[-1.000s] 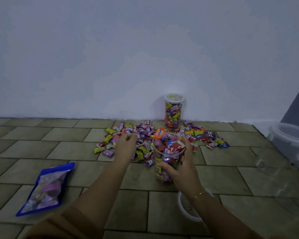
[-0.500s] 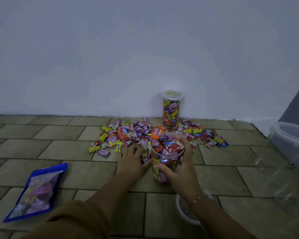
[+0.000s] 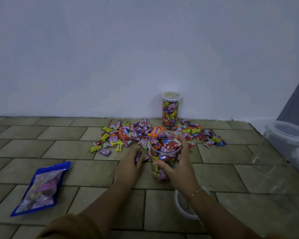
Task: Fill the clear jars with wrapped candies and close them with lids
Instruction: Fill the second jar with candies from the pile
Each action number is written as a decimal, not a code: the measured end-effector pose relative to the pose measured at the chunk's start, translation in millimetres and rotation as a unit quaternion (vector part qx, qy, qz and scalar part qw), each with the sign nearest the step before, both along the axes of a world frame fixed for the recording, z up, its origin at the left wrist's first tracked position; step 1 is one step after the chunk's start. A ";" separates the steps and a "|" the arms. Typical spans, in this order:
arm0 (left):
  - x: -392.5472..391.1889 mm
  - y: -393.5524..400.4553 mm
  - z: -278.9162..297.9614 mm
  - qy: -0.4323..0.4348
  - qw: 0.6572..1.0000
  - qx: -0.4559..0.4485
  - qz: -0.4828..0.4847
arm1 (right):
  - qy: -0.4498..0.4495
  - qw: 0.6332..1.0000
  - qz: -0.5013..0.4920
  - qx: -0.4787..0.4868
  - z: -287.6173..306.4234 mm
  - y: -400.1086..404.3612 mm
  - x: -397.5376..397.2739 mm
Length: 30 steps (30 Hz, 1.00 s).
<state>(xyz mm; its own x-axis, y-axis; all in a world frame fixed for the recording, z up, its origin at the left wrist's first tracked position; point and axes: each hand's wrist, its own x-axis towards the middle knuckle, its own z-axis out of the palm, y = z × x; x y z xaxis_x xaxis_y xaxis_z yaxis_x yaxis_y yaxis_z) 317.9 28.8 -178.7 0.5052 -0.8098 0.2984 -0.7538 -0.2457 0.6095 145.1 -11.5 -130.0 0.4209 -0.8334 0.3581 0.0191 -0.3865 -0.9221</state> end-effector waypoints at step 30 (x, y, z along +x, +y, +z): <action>-63.7 -22.6 148.2 0.296 0.935 -0.168 -0.098 | 0.017 0.999 0.040 -0.005 10.5 1.0 -10.8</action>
<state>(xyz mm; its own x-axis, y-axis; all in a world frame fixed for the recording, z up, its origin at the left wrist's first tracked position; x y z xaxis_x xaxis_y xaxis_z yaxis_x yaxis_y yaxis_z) 254.2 6.3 -30.5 0.5145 -0.8149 0.2671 -0.2695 0.1420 0.9525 134.4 -10.4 -119.6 0.4983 -0.7933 0.3498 0.0186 -0.3936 -0.9191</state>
